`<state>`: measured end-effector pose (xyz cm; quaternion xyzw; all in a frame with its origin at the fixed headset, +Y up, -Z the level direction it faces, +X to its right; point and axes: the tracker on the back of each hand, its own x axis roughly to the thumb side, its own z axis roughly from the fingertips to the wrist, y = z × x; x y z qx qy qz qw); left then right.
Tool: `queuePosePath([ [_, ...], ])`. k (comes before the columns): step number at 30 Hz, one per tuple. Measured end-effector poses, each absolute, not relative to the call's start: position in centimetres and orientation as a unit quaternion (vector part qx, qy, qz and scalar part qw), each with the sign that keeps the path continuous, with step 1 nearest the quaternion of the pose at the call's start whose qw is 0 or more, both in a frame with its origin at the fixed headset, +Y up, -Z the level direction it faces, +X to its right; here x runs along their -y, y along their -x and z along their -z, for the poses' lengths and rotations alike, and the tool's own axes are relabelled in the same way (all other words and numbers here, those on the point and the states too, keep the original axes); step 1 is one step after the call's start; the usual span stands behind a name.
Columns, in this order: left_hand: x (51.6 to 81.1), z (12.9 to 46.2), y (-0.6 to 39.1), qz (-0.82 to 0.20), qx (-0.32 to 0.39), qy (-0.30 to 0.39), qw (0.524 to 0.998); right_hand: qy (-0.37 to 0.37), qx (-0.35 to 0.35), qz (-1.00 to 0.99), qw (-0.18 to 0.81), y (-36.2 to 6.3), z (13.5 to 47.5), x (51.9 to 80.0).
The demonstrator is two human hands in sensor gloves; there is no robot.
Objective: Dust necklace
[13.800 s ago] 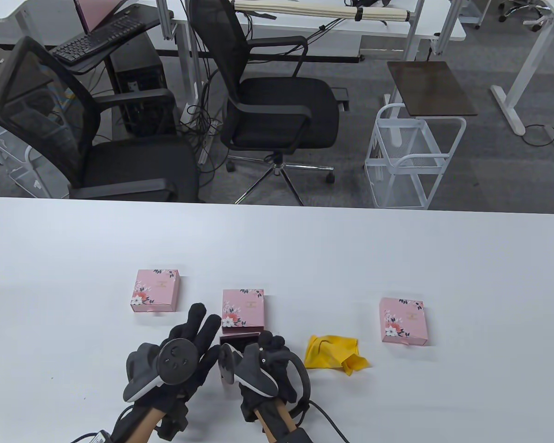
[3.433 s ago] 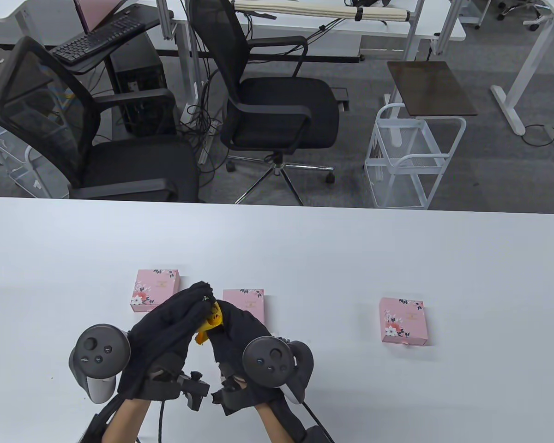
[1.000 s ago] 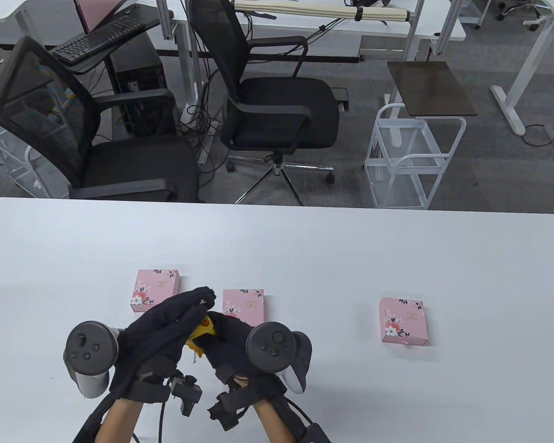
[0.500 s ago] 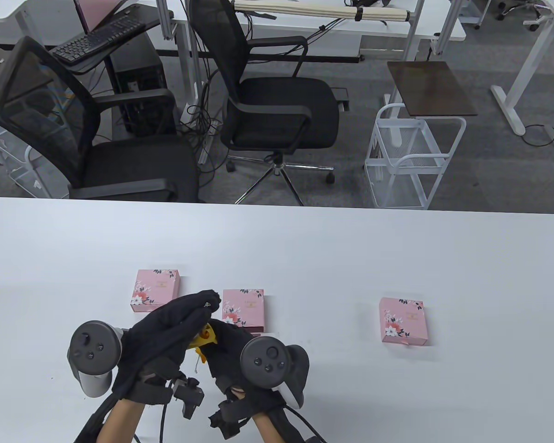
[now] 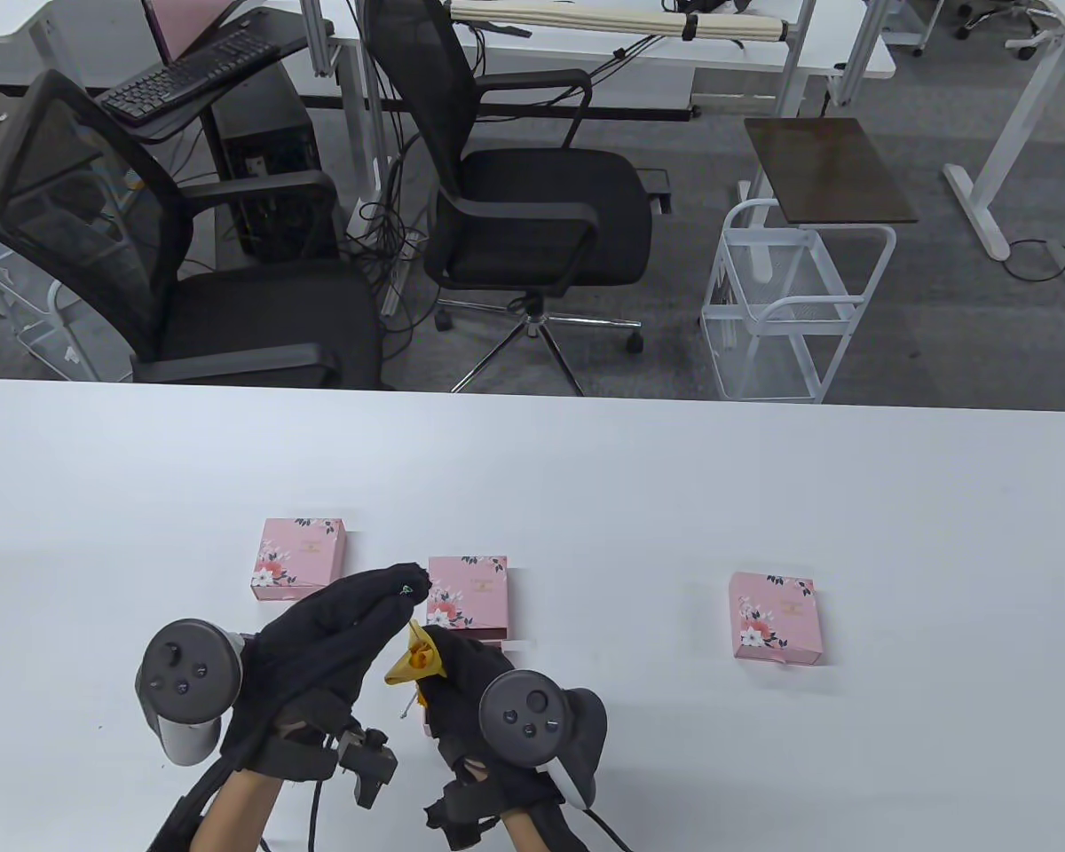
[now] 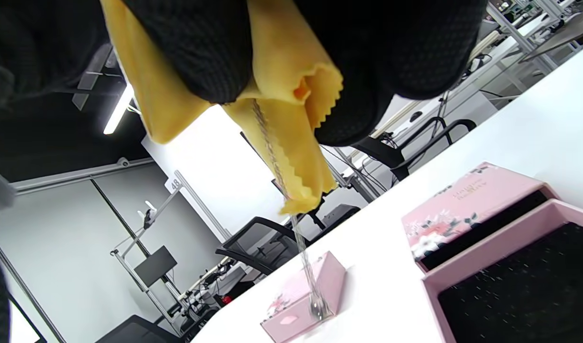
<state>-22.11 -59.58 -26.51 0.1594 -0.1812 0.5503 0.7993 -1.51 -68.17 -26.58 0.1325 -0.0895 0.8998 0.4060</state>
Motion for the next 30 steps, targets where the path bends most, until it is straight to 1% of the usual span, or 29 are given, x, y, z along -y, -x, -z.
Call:
queuePosePath([
  [5, 59.3, 26.2, 22.1, -0.547, 0.183, -0.168, 0.799, -0.135, 0.098, -0.903, 0.395, 1.8, 26.2, 68.6],
  [10, 59.3, 26.0, 22.0, -0.551, 0.184, -0.181, 0.794, -0.14, 0.079, -0.915, 0.369, 2.2, 26.3, 69.2],
  [15, 59.2, 25.8, 22.1, -0.548, 0.177, -0.197, 0.793, -0.14, 0.066, -0.916, 0.37, 2.6, 26.3, 69.8],
  [16, 59.2, 25.8, 22.1, -0.551, 0.173, -0.2, 0.791, -0.146, 0.055, -0.923, 0.353, 2.8, 26.3, 69.9],
  [19, 59.1, 25.7, 22.3, -0.56, 0.17, -0.208, 0.784, -0.147, 0.051, -0.934, 0.321, 3.1, 26.3, 70.4],
  [26, 58.9, 25.5, 22.9, -0.574, 0.163, -0.222, 0.772, -0.152, 0.024, -0.944, 0.291, 3.5, 26.5, 70.9],
  [30, 58.9, 25.6, 23.2, -0.581, 0.16, -0.222, 0.767, -0.152, 0.034, -0.95, 0.272, 3.7, 26.5, 70.9],
])
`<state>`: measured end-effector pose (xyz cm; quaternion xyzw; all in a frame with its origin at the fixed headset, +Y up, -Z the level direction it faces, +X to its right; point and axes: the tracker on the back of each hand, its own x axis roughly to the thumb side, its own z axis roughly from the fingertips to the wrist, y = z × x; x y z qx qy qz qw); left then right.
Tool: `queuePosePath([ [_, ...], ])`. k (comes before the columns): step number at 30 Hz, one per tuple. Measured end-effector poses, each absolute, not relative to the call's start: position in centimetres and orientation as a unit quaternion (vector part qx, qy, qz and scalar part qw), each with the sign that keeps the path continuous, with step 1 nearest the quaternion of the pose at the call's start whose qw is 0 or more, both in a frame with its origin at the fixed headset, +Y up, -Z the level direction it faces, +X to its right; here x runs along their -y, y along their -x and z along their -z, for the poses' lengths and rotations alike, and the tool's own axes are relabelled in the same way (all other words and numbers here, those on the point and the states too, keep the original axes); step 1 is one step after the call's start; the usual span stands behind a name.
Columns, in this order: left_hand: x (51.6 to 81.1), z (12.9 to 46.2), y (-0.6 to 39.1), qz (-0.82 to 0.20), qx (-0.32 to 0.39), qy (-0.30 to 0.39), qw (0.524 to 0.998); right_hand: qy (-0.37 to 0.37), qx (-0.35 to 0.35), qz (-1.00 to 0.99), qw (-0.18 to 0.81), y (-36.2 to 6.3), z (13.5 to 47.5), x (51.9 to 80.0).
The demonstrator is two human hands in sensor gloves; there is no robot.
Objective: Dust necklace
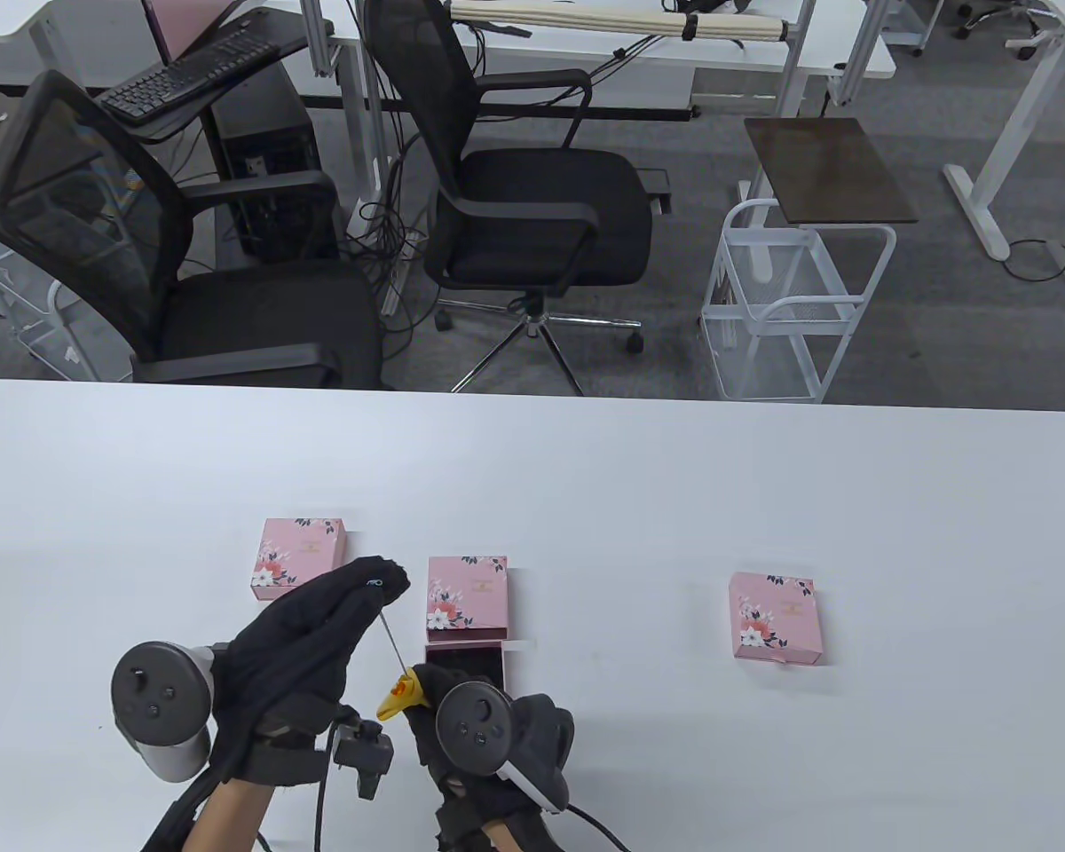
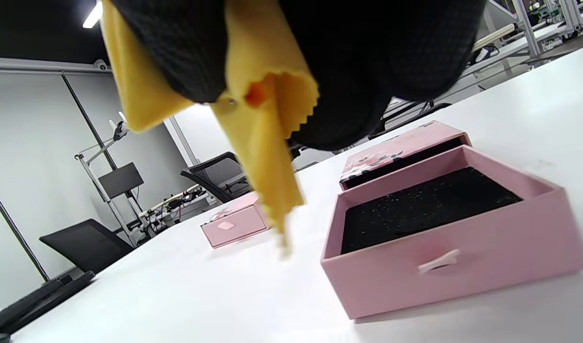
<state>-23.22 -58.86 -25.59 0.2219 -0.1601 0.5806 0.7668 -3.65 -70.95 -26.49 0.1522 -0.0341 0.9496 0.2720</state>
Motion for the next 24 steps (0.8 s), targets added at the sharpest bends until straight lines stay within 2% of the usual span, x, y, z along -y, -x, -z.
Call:
queuePosePath([
  [24, 58.3, 25.6, 25.3, -0.607, 0.134, -0.24, 0.746, -0.149, 0.042, -0.966, 0.205, 3.8, 26.2, 70.8],
])
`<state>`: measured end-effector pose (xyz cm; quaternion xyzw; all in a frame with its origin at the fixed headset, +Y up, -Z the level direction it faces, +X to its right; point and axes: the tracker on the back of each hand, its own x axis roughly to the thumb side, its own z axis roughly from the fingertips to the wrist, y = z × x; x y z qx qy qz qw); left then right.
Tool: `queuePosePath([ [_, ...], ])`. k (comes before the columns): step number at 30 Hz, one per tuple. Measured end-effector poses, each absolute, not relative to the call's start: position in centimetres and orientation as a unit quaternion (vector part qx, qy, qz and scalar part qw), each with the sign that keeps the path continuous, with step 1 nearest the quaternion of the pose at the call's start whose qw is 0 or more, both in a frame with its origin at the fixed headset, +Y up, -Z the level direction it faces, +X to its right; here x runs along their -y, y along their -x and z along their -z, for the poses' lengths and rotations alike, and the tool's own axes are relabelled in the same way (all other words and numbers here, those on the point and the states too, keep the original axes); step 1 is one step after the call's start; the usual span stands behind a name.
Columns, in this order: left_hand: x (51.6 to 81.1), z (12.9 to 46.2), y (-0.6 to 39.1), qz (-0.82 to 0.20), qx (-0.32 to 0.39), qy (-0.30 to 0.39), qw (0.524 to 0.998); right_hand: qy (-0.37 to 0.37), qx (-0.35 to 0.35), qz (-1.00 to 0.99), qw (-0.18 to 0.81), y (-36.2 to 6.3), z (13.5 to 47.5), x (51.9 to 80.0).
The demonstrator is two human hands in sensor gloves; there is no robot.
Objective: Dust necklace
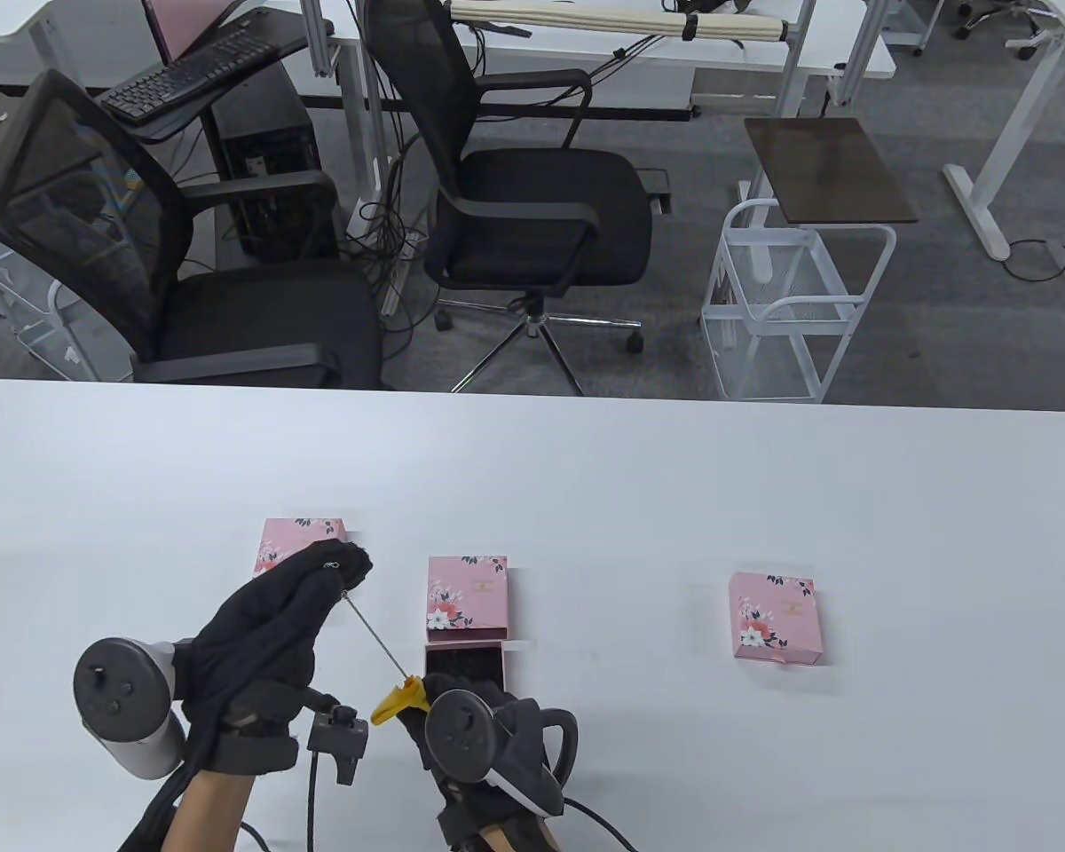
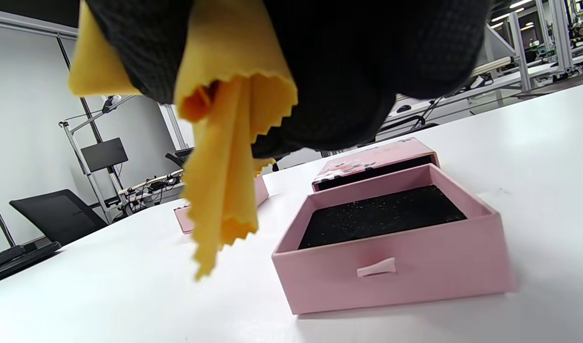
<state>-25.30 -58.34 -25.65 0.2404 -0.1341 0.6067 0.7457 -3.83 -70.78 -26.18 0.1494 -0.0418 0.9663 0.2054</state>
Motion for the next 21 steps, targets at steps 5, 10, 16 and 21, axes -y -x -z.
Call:
queuePosePath([
  [5, 58.4, 25.7, 26.0, -0.619, 0.124, -0.242, 0.737, -0.162, 0.026, -0.975, 0.148, 4.0, 26.1, 70.9],
  [10, 58.4, 25.9, 26.4, -0.617, 0.117, -0.239, 0.741, -0.166, 0.031, -0.973, 0.157, 4.0, 26.0, 70.6],
  [16, 58.5, 26.0, 26.9, -0.617, 0.106, -0.242, 0.741, -0.16, 0.027, -0.977, 0.142, 3.1, 26.3, 70.2],
  [21, 58.4, 25.9, 27.2, -0.617, 0.098, -0.248, 0.741, -0.151, 0.023, -0.98, 0.127, 1.5, 26.8, 69.4],
])
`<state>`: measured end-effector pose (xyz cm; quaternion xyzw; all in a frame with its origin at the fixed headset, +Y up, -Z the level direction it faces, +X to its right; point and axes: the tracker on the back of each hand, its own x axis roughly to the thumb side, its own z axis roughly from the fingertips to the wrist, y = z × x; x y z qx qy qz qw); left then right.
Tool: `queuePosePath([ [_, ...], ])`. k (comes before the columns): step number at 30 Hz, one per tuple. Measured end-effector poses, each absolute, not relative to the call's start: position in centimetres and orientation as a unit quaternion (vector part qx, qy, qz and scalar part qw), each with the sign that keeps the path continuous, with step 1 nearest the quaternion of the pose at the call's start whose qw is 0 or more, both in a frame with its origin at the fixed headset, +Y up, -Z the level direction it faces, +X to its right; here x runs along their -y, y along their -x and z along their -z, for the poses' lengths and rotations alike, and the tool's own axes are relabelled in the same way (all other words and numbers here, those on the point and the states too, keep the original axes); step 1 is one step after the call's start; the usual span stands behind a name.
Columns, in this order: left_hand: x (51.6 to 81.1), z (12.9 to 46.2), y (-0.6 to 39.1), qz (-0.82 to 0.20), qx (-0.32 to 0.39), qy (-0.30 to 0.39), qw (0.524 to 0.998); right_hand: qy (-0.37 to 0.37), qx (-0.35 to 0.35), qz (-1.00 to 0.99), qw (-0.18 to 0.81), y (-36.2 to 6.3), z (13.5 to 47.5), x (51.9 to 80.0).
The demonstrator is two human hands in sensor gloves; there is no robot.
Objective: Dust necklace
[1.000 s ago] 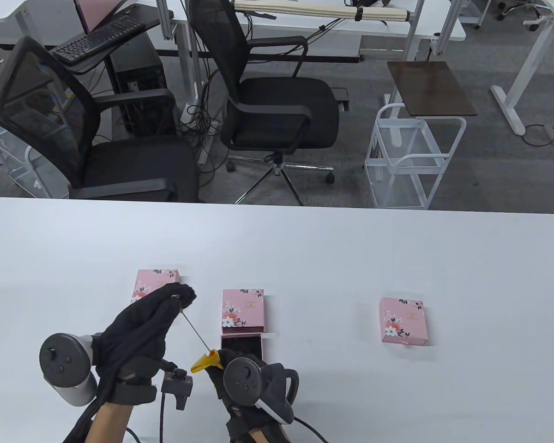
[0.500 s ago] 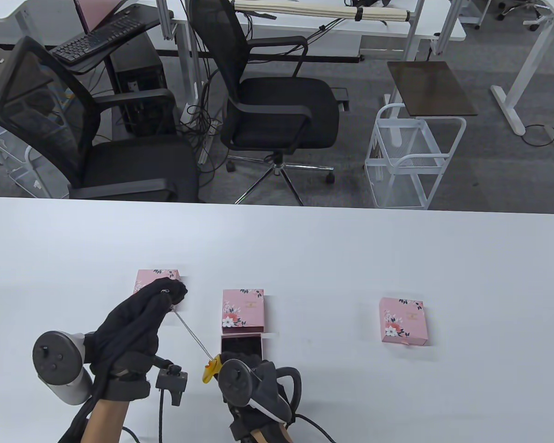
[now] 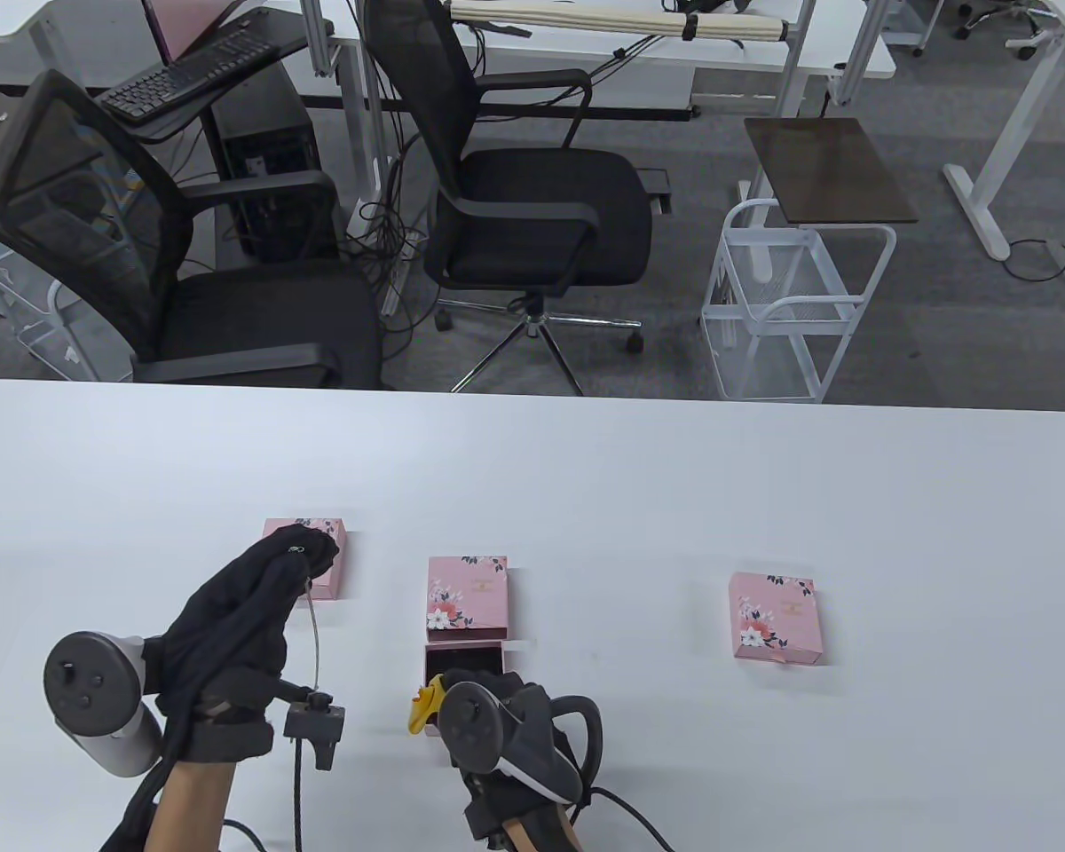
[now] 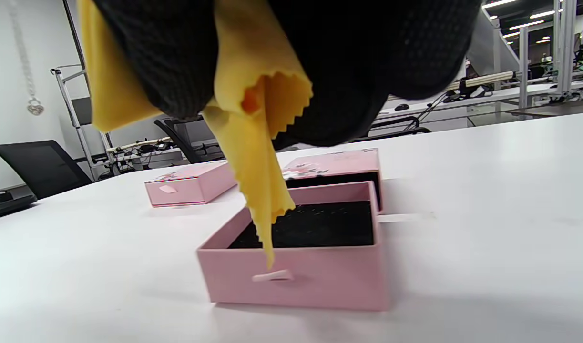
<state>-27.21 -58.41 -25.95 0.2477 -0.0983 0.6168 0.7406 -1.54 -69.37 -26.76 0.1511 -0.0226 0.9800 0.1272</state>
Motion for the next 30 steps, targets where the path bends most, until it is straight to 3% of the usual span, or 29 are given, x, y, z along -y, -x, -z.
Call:
queuePosePath([
  [6, 58.3, 25.9, 26.7, -0.615, 0.106, -0.243, 0.743, -0.08, 0.053, -0.979, 0.179, -2.6, 27.9, 68.5],
  [13, 58.4, 25.8, 25.9, -0.608, 0.117, -0.234, 0.749, 0.08, 0.088, -0.973, 0.196, -8.2, 29.3, 69.8],
  [18, 58.4, 25.7, 25.5, -0.605, 0.123, -0.231, 0.752, 0.136, 0.02, -0.975, 0.172, -9.8, 30.3, 71.9],
  [23, 58.5, 25.8, 25.4, -0.603, 0.125, -0.228, 0.755, 0.135, -0.108, -0.976, 0.132, -9.2, 31.2, 73.7],
  [30, 58.7, 25.9, 24.9, -0.597, 0.131, -0.22, 0.76, 0.136, -0.148, -0.976, 0.083, -8.2, 31.7, 75.3],
])
